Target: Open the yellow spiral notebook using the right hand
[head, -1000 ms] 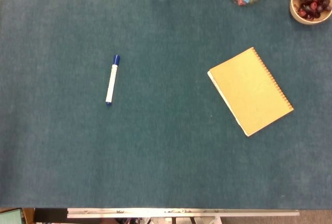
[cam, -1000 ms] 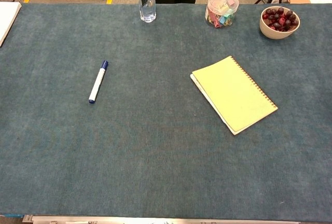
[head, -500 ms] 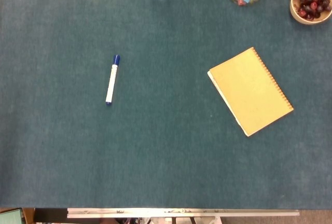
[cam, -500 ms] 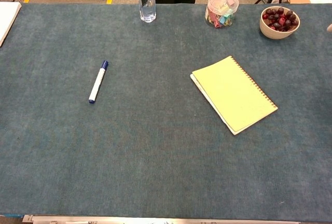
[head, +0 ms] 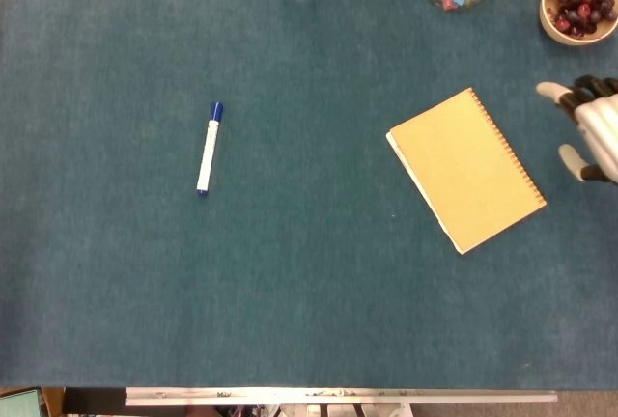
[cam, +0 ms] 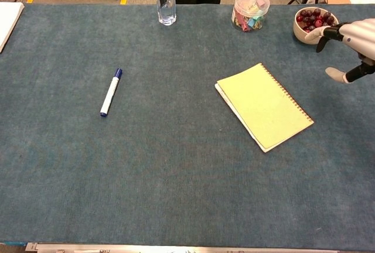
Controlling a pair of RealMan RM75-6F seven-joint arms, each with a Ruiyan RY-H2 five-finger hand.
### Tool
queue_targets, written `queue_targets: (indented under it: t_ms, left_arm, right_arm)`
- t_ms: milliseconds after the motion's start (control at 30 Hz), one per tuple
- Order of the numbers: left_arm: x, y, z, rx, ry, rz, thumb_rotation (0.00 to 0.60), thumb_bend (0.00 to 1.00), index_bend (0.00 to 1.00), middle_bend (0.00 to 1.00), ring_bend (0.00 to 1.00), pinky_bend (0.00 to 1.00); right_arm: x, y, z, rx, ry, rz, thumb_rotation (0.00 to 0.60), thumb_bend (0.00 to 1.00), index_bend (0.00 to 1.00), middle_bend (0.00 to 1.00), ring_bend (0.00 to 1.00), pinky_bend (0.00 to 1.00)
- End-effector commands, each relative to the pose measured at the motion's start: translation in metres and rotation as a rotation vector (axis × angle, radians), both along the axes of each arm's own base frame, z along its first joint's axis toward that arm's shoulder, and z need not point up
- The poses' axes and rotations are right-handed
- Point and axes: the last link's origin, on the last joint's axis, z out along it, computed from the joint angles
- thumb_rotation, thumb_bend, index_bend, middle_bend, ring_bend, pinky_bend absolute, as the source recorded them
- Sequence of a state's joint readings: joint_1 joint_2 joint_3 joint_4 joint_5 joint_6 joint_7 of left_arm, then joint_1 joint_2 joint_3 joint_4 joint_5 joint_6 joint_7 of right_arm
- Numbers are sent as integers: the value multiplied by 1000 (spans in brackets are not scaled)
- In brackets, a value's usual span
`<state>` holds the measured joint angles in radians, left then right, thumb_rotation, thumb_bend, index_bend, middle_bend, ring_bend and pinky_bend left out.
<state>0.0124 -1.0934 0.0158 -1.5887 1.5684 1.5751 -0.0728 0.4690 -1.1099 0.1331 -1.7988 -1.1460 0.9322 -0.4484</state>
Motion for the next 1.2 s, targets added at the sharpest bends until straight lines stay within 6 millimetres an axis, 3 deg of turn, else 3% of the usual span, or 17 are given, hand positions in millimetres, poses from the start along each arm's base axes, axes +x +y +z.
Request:
queue_targets:
  t_ms: [33,733,1200]
  left_arm:
    - [-1,0,0,1,-1,4,600,486,79,106,21,58]
    - [-6,-3,2,3,2,26,600,486,79,106,21,58]
    - [-9,-4,3,7,3,34,600,485,79,106,21,58]
  right_arm:
    - [0,-11,-19,40,30,-14,600,369,166,321,169,216]
    - [-7,-38,-88,144,73,-47,600,370,164,325,169,216]
    - [-5,-43,-101,147,65,-51,600,370,164,325,169,216]
